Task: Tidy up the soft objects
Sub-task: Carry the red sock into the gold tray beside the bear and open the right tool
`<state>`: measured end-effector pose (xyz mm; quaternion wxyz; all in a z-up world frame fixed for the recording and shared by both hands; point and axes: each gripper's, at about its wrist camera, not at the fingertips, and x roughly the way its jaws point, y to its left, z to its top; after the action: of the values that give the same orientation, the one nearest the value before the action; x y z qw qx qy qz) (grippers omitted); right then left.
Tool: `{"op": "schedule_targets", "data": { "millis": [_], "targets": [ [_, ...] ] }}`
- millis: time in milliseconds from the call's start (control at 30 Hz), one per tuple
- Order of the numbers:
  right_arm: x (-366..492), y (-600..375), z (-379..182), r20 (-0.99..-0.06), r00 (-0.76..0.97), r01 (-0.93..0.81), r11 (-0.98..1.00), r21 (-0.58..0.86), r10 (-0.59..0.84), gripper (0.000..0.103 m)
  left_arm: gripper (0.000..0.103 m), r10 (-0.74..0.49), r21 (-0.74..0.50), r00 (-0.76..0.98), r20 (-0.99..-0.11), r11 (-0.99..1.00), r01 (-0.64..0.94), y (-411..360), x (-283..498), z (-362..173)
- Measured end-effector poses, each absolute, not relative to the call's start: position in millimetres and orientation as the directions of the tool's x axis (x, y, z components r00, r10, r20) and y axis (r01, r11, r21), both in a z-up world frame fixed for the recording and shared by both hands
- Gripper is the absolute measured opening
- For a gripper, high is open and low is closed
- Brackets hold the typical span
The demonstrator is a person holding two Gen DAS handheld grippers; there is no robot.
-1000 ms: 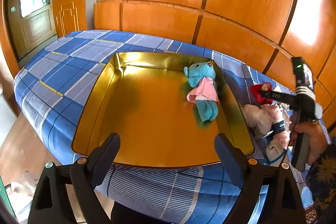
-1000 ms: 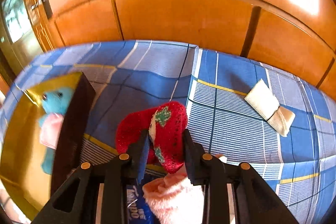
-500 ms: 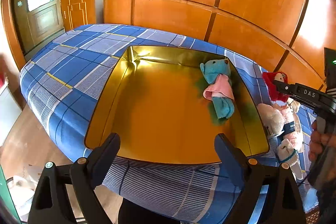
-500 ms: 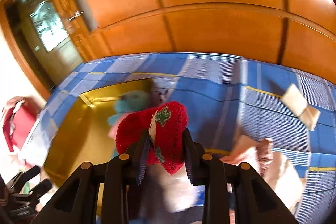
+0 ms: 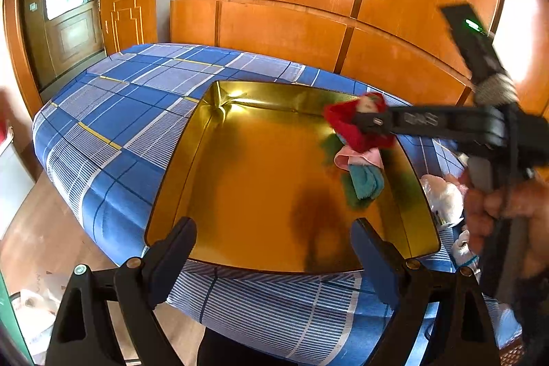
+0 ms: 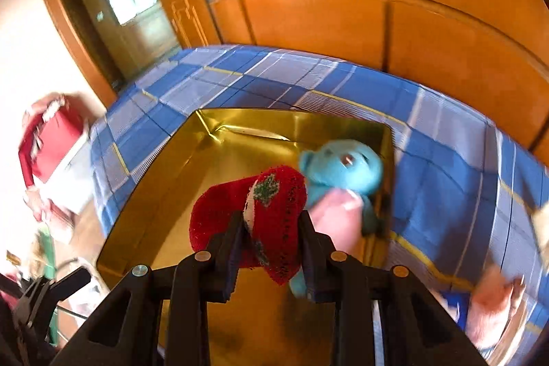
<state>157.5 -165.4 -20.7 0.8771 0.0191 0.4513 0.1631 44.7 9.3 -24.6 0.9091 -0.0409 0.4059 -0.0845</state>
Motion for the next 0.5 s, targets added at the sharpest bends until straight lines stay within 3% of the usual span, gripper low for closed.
{"op": "schedule_targets", "data": {
  "millis": [300,500],
  "targets": [
    [212.6,-140.1,-47.7,-0.85,0.476,-0.251,0.961,0.114,0.225,0.03,0.092,-0.198,-0.162,0.641,-0.742,0.98,0.115,12.3,50.7,-32.2],
    [226.4,-137.8,-56.5,-0.858,0.463,-0.225,0.966,0.127,0.22,0.043,0.092,-0.194,-0.156,0.635,-0.747,0.981,0.116,11.3,52.6,-34.6]
  ]
}}
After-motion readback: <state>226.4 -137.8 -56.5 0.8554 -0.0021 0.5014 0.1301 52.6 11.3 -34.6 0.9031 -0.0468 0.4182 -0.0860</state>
